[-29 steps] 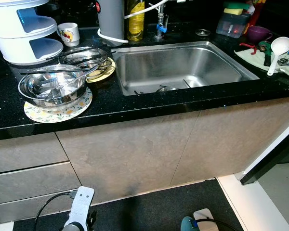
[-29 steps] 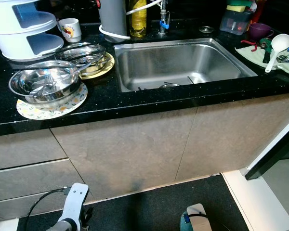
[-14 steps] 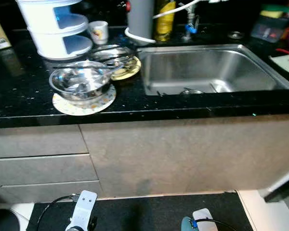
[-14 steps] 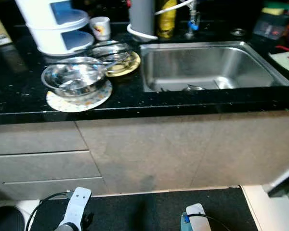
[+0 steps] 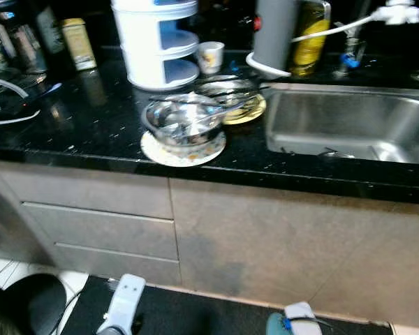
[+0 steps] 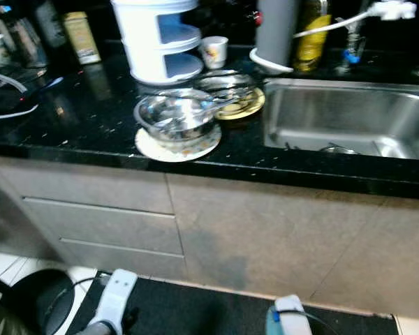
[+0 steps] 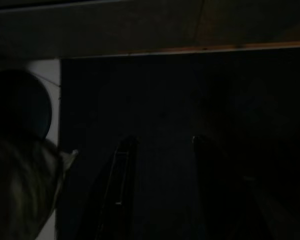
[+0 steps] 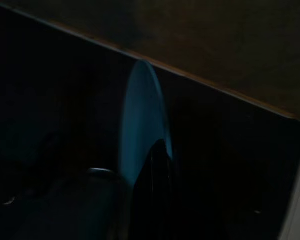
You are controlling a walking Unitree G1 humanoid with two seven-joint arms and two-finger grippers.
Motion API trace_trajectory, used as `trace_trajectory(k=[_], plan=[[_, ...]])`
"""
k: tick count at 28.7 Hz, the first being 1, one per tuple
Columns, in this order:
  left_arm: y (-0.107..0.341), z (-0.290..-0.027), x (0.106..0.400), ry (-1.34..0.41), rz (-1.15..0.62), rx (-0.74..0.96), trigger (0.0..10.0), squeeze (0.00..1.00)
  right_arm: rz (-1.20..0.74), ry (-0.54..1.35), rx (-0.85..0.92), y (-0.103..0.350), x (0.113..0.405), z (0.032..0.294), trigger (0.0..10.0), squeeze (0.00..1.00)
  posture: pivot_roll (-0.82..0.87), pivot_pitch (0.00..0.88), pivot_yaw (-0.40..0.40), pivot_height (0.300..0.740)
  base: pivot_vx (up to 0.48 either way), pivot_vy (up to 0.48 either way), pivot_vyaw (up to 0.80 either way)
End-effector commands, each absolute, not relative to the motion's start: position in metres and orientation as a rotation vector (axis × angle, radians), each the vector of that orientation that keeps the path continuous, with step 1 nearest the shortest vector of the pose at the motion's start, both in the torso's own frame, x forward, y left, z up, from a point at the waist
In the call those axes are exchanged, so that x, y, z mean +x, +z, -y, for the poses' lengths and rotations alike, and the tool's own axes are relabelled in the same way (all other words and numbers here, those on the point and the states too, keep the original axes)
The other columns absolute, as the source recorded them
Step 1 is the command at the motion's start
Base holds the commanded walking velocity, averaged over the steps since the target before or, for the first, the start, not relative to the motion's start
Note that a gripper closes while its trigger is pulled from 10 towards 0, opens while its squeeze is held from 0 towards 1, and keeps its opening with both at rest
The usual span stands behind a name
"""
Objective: Kitchen organization
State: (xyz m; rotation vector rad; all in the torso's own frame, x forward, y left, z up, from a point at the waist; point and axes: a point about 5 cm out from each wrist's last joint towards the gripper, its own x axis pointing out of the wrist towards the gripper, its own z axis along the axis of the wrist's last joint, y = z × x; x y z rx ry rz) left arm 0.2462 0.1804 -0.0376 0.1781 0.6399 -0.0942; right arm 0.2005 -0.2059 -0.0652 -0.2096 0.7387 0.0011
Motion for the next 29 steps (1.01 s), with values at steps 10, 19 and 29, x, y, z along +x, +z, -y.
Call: trace_trajectory(k=[10, 19, 29], plan=[[-0.047, -0.186, 0.236, -0.076, -0.721, 0.196, 10.0, 0.00, -0.782, 0.002, -0.215, -0.072, 0.189, 0.207, 10.0, 0.00, -0.07, 0.172, -0.008, 0.740, 0.000, 0.000, 0.00], [-0.049, -0.182, 0.233, -0.045, -0.721, 0.151, 10.0, 0.00, -0.760, 0.012, -0.273, -0.065, 0.197, 0.217, 10.0, 0.00, -0.09, 0.165, -0.075, 0.740, 0.000, 0.000, 0.00], [-0.049, -0.174, 0.233, -0.045, -0.701, 0.143, 10.0, 0.00, -0.746, 0.032, -0.278, -0.062, 0.203, 0.216, 10.0, 0.00, -0.09, 0.167, -0.085, 0.740, 0.000, 0.000, 0.00]])
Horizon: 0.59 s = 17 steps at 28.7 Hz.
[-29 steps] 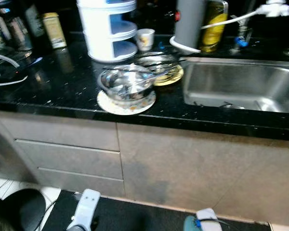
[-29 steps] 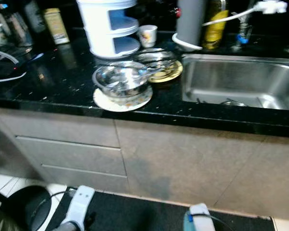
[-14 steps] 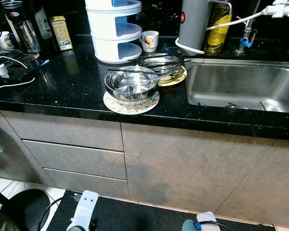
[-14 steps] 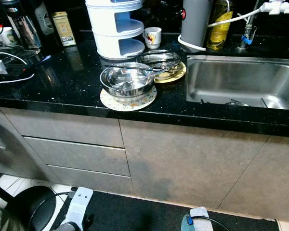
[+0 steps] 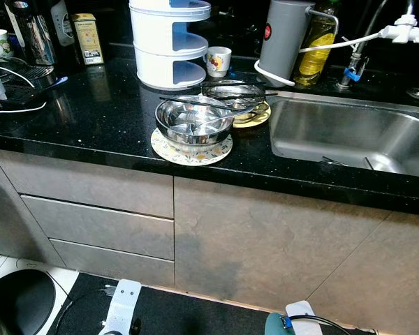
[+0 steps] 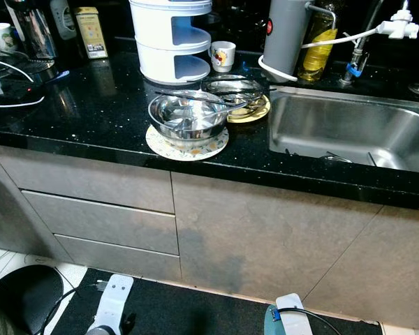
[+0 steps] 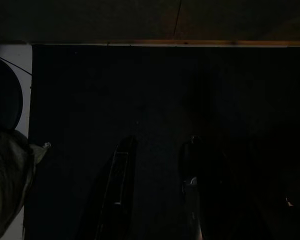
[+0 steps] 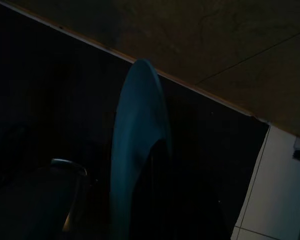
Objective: Kitchen organization
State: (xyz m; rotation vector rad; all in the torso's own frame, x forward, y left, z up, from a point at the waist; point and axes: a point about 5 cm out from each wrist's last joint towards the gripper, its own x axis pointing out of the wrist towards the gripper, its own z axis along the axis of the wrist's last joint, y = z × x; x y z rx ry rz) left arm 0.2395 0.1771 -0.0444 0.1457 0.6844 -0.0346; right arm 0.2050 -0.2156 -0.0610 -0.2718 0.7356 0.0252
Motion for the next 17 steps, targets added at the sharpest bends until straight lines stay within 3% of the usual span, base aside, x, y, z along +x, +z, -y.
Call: trace_trajectory(k=[1, 17], plan=[[-0.0484, -0.1748, 0.2343, -0.042, -0.699, 0.134, 10.0, 0.00, -0.744, 0.029, -0.273, -0.0625, 0.2030, 0.2145, 10.0, 0.00, -0.09, 0.169, -0.072, 0.740, 0.000, -0.428, 0.00], [-0.0426, -0.1789, 0.2421, -0.015, -0.679, 0.093, 10.0, 0.00, -0.751, 0.014, -0.258, -0.0652, 0.1987, 0.2131, 10.0, 0.00, -0.09, 0.169, -0.059, 0.740, 0.000, -0.477, 0.00]])
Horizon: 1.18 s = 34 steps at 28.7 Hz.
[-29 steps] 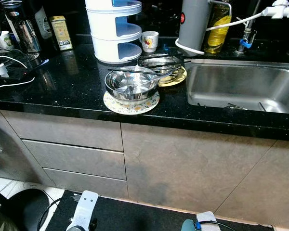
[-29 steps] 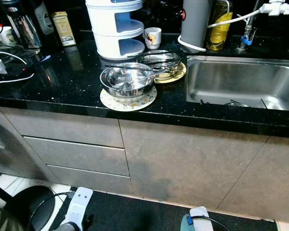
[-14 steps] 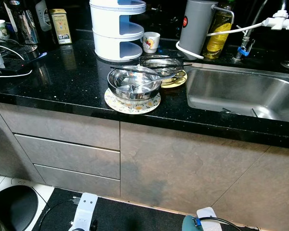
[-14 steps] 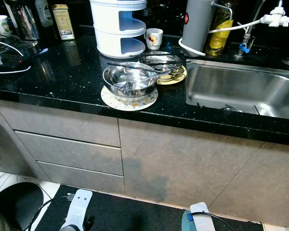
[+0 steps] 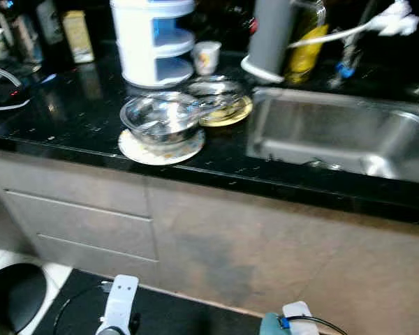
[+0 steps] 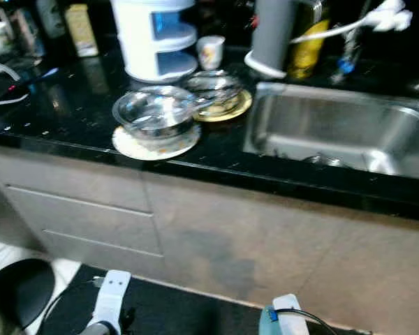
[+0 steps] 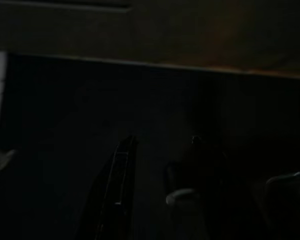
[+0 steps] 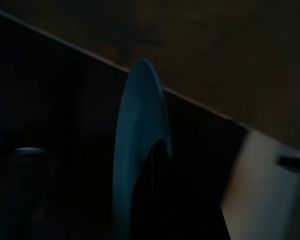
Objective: Kitchen organization
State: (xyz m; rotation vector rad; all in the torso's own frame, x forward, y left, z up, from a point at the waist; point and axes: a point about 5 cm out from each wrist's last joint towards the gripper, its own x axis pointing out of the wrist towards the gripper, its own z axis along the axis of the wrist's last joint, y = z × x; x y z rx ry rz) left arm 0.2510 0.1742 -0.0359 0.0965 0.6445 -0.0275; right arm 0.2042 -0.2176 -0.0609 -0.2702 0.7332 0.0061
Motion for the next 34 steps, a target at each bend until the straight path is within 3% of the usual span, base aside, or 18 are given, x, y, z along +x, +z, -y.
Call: trace_trajectory(k=[1, 7, 10, 18, 34], plan=[[-0.042, -0.179, 0.242, -0.019, -0.676, 0.099, 10.0, 0.00, -0.750, 0.014, -0.258, -0.065, 0.199, 0.213, 10.0, 0.00, -0.09, 0.169, -0.059, 0.740, 0.000, -0.480, 0.00], [-0.040, -0.177, 0.244, -0.018, -0.652, 0.059, 10.0, 0.00, -0.746, 0.015, -0.261, -0.064, 0.201, 0.214, 10.0, 0.00, -0.09, 0.169, -0.064, 0.740, 0.000, -0.320, 0.00], [-0.035, -0.174, 0.248, -0.025, -0.616, -0.004, 10.0, 0.00, -0.745, 0.015, -0.263, -0.063, 0.201, 0.215, 10.0, 0.00, -0.09, 0.169, -0.065, 0.740, 0.000, 0.442, 0.00], [-0.033, -0.176, 0.250, -0.022, -0.592, 0.018, 10.0, 0.00, -0.744, 0.016, -0.263, -0.063, 0.201, 0.215, 10.0, 0.00, -0.09, 0.170, -0.063, 0.740, 0.000, 0.480, 0.00], [-0.030, -0.183, 0.252, -0.021, -0.568, 0.071, 10.0, 0.00, -0.743, 0.015, -0.259, -0.064, 0.201, 0.213, 10.0, 0.00, -0.09, 0.151, -0.051, 0.740, 0.000, 0.092, 0.00]])
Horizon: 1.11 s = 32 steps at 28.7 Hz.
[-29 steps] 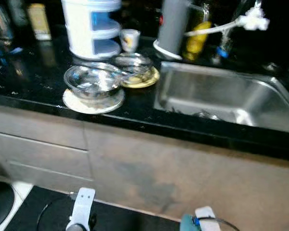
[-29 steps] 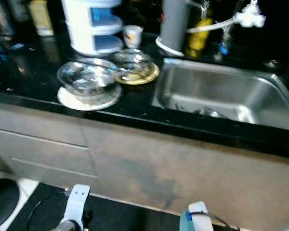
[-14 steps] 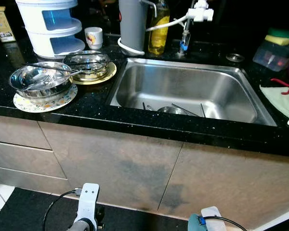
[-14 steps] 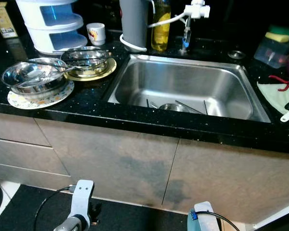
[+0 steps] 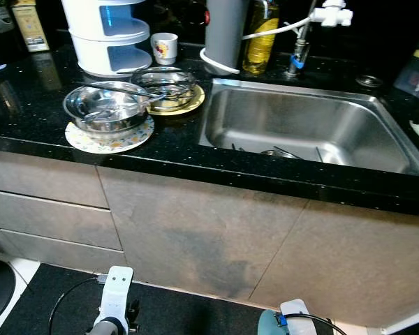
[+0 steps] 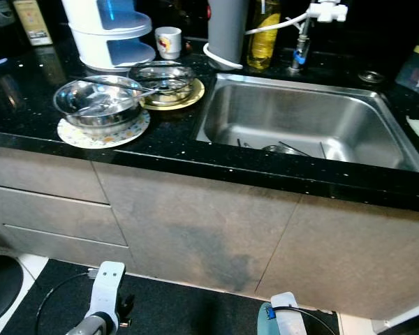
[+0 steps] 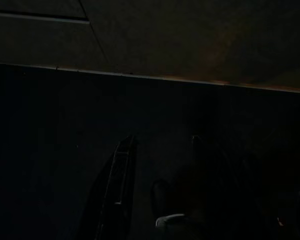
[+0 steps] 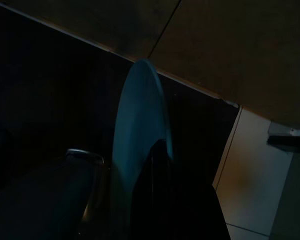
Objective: Kitchen organization
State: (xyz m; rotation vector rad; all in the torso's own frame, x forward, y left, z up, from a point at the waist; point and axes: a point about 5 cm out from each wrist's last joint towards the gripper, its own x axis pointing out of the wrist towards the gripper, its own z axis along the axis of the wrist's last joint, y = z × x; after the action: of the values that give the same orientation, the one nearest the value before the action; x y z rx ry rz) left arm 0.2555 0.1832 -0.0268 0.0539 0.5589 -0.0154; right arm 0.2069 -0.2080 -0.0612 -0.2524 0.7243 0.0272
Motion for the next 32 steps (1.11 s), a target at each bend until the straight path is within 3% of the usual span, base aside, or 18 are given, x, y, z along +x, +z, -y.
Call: trace_trajectory(k=[1, 6, 8, 11, 15, 21, 27, 32], plan=[[-0.030, -0.183, 0.252, -0.021, -0.568, 0.071, 10.0, 0.00, -0.743, 0.015, -0.259, -0.064, 0.201, 0.213, 10.0, 0.00, -0.09, 0.151, -0.051, 0.740, 0.000, 0.000, 0.00], [-0.024, -0.177, 0.258, -0.092, -0.548, 0.133, 10.0, 0.00, -0.722, -0.003, -0.224, -0.061, 0.203, 0.215, 10.0, 0.00, -0.08, 0.146, -0.044, 0.740, 0.000, 0.000, 0.00], [-0.016, -0.169, 0.261, -0.226, -0.500, 0.232, 10.0, 0.00, -0.648, 0.016, -0.091, -0.051, 0.216, 0.215, 10.0, 0.00, -0.08, 0.146, -0.038, 0.740, 0.000, 0.000, 0.00], [-0.013, -0.167, 0.262, -0.268, -0.481, 0.267, 10.0, 0.00, -0.620, 0.031, -0.049, -0.048, 0.220, 0.215, 10.0, 0.00, -0.08, 0.146, -0.038, 0.740, 0.000, 0.000, 0.00], [0.040, -0.168, 0.270, -0.383, -0.222, 0.202, 10.0, 0.00, -0.336, 0.406, 0.066, 0.001, 0.253, 0.198, 10.0, 0.00, -0.08, 0.153, -0.027, 0.740, 0.000, 0.000, 0.00], [0.103, -0.171, 0.267, -0.506, 0.028, 0.125, 10.0, 0.00, -0.131, 0.679, 0.125, 0.066, 0.270, 0.189, 10.0, 0.00, -0.07, 0.162, -0.032, 0.740, 0.000, 0.000, 0.00], [0.129, -0.180, 0.269, -0.480, 0.109, 0.158, 10.0, 0.00, -0.097, 0.789, 0.075, 0.090, 0.274, 0.194, 10.0, 0.00, -0.07, 0.165, -0.034, 0.740, 0.000, 0.000, 0.00], [0.161, -0.180, 0.264, -0.567, 0.154, 0.049, 10.0, 0.00, -0.056, 0.882, 0.104, 0.125, 0.272, 0.203, 10.0, 0.00, -0.07, 0.166, -0.031, 0.740, 0.000, 0.000, 0.00]])
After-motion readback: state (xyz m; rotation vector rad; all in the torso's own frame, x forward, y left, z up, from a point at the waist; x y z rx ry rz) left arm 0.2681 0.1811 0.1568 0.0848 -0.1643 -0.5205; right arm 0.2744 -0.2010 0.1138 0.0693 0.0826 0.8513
